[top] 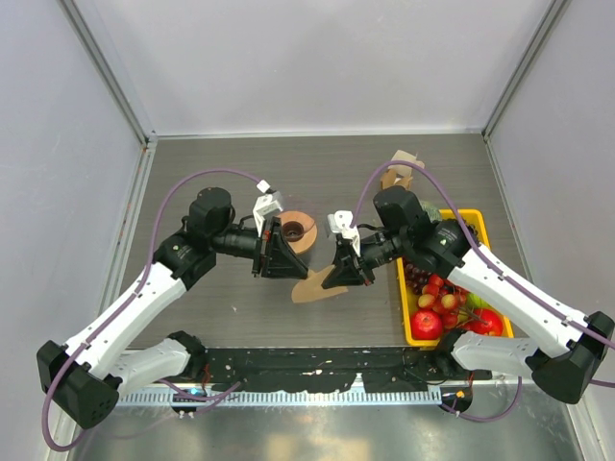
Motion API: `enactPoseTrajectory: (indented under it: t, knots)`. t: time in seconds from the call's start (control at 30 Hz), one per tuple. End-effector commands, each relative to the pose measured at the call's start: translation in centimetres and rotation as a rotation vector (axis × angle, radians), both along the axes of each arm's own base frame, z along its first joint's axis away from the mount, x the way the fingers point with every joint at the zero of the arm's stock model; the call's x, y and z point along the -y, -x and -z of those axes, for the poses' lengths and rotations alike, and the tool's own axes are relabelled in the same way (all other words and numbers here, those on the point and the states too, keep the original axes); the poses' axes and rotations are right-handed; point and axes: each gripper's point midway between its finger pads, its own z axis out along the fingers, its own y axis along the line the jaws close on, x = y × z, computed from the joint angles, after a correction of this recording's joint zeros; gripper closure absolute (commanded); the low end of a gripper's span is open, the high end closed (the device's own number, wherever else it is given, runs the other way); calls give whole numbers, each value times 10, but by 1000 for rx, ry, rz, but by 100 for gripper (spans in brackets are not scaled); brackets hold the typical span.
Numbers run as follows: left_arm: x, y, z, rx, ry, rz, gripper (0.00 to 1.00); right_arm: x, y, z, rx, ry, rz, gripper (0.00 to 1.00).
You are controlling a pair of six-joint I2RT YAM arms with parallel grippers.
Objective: Place the coffee filter in the dripper
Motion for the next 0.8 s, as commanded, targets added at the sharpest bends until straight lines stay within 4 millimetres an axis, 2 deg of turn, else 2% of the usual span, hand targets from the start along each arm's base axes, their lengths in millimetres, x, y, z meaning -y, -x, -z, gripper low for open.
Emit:
enactPoseTrajectory:
  t: [0.0,0.07,0.33,0.77]
  knots:
    - [-1,4,-9,50,38,21,77,0,0,-8,30,-27,-4,95]
    - [-1,3,-10,53,38,17,66,-1,-1,-8,22,-27,-5,95]
    - [-2,-1,-6,80,16,-15,50,-4,-1,-7,-1,-21,-2,95]
    - [-6,-8,-9,160,-12,-60,49,-4,4,-7,-27,-26,-26,95]
